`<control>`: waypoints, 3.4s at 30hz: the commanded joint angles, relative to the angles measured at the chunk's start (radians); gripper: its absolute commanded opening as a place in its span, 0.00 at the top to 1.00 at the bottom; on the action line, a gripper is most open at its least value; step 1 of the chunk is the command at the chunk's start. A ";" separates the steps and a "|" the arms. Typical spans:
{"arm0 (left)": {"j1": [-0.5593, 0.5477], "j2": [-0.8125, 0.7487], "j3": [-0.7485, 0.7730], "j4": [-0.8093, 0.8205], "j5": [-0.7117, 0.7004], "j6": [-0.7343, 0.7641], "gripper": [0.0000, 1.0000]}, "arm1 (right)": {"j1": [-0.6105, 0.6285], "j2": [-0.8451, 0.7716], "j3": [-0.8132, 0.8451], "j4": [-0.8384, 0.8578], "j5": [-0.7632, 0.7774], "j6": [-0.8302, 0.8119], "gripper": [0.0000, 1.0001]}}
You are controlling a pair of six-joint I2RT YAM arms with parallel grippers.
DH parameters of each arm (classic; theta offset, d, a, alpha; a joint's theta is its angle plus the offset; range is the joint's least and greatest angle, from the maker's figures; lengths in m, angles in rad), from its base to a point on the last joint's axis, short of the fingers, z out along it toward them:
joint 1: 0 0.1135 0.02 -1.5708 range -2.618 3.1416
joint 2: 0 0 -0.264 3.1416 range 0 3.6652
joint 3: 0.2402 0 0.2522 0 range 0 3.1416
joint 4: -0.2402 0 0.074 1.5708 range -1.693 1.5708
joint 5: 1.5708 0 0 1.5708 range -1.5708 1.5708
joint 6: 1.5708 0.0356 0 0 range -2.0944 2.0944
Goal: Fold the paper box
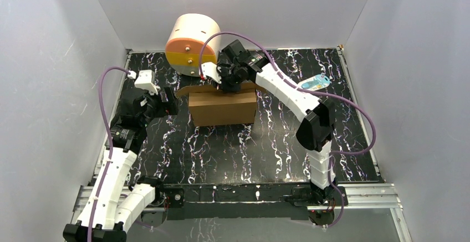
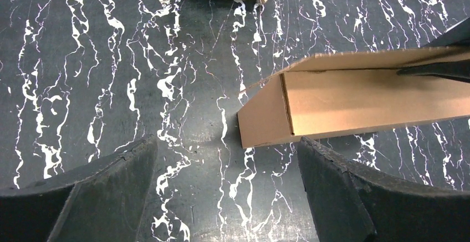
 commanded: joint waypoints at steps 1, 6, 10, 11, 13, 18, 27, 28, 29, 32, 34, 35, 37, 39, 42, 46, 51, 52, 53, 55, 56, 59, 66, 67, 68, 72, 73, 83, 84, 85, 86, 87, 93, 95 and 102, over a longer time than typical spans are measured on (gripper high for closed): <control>0.009 0.008 0.008 0.030 0.026 0.022 0.07 | 0.004 0.002 0.043 -0.036 0.030 0.014 0.74; 0.009 0.064 0.067 0.024 0.077 0.028 0.07 | 0.001 -0.103 -0.030 0.096 0.082 0.079 0.51; 0.009 0.108 0.120 0.006 0.095 0.047 0.07 | -0.021 -0.224 -0.152 0.204 0.150 0.166 0.39; 0.009 0.121 0.133 0.001 0.097 0.052 0.07 | -0.030 -0.250 -0.176 0.221 0.161 0.194 0.38; 0.009 0.156 0.163 -0.015 0.105 0.063 0.08 | -0.057 -0.303 -0.225 0.253 0.173 0.254 0.37; 0.009 0.237 0.225 -0.031 0.101 0.096 0.09 | -0.131 -0.432 -0.357 0.310 0.174 0.384 0.36; 0.009 0.390 0.343 -0.106 0.161 0.152 0.20 | -0.176 -0.560 -0.566 0.421 0.244 0.532 0.40; 0.009 0.399 0.348 -0.110 0.177 0.155 0.21 | -0.179 -0.566 -0.580 0.431 0.247 0.537 0.41; 0.009 0.405 0.353 -0.113 0.189 0.159 0.22 | -0.183 -0.569 -0.590 0.435 0.249 0.540 0.42; 0.009 0.417 0.362 -0.112 0.212 0.171 0.22 | -0.193 -0.556 -0.599 0.429 0.252 0.547 0.44; 0.009 0.430 0.373 -0.119 0.225 0.178 0.23 | -0.198 -0.552 -0.604 0.428 0.257 0.555 0.46; 0.009 0.441 0.379 -0.122 0.231 0.182 0.24 | -0.201 -0.555 -0.610 0.435 0.258 0.558 0.48; 0.009 0.454 0.387 -0.132 0.244 0.186 0.24 | -0.205 -0.562 -0.622 0.441 0.259 0.562 0.51; 0.009 0.462 0.385 -0.136 0.253 0.186 0.25 | -0.207 -0.567 -0.628 0.444 0.259 0.569 0.54; 0.009 0.470 0.380 -0.136 0.265 0.186 0.27 | -0.209 -0.568 -0.636 0.440 0.254 0.577 0.60; 0.009 0.476 0.381 -0.139 0.293 0.186 0.33 | -0.209 -0.566 -0.640 0.432 0.241 0.596 0.70; 0.009 0.478 0.384 -0.138 0.318 0.171 0.45 | -0.209 -0.564 -0.632 0.410 0.211 0.626 0.77; 0.009 0.478 0.382 -0.139 0.329 0.165 0.49 | -0.209 -0.560 -0.626 0.399 0.213 0.634 0.78; 0.009 0.478 0.382 -0.138 0.339 0.159 0.53 | -0.209 -0.559 -0.620 0.391 0.214 0.641 0.79; 0.009 0.475 0.380 -0.139 0.356 0.137 0.60 | -0.209 -0.559 -0.618 0.387 0.218 0.668 0.82; 0.009 0.473 0.380 -0.139 0.363 0.121 0.61 | -0.209 -0.560 -0.616 0.384 0.223 0.683 0.83; 0.009 0.467 0.380 -0.141 0.379 0.061 0.65 | -0.209 -0.556 -0.614 0.386 0.225 0.748 0.85; 0.009 0.439 0.366 -0.136 0.382 -0.140 0.64 | -0.208 -0.548 -0.599 0.393 0.251 0.920 0.90; 0.009 0.437 0.364 -0.135 0.384 -0.168 0.64 | -0.207 -0.548 -0.596 0.394 0.253 0.944 0.91; 0.009 0.435 0.362 -0.136 0.384 -0.184 0.63 | -0.206 -0.548 -0.591 0.392 0.257 0.971 0.91; 0.009 0.427 0.349 -0.134 0.380 -0.216 0.61 | -0.197 -0.549 -0.581 0.396 0.278 1.024 0.91; 0.009 0.423 0.346 -0.133 0.379 -0.217 0.60 | -0.192 -0.549 -0.582 0.401 0.281 1.028 0.91; 0.009 0.385 0.348 -0.183 0.257 -0.003 0.52 | -0.185 -0.560 -0.611 0.419 0.304 0.975 0.90; 0.009 0.387 0.348 -0.184 0.261 0.014 0.52 | -0.185 -0.561 -0.613 0.421 0.305 0.972 0.90; 0.009 0.392 0.343 -0.184 0.260 0.031 0.52 | -0.186 -0.562 -0.615 0.423 0.304 0.969 0.90; 0.009 0.398 0.343 -0.187 0.261 0.043 0.53 | -0.186 -0.563 -0.616 0.425 0.305 0.966 0.90; 0.010 0.403 0.345 -0.190 0.264 0.053 0.54 | -0.185 -0.564 -0.617 0.426 0.304 0.963 0.90; 0.009 0.425 0.334 -0.193 0.334 0.096 0.61 | -0.184 -0.566 -0.620 0.433 0.288 0.957 0.90; 0.009 0.429 0.330 -0.189 0.335 0.109 0.62 | -0.184 -0.562 -0.619 0.434 0.280 0.953 0.90; 0.009 0.449 0.344 -0.181 0.235 0.186 0.54 | -0.181 -0.554 -0.614 0.426 0.270 0.930 0.91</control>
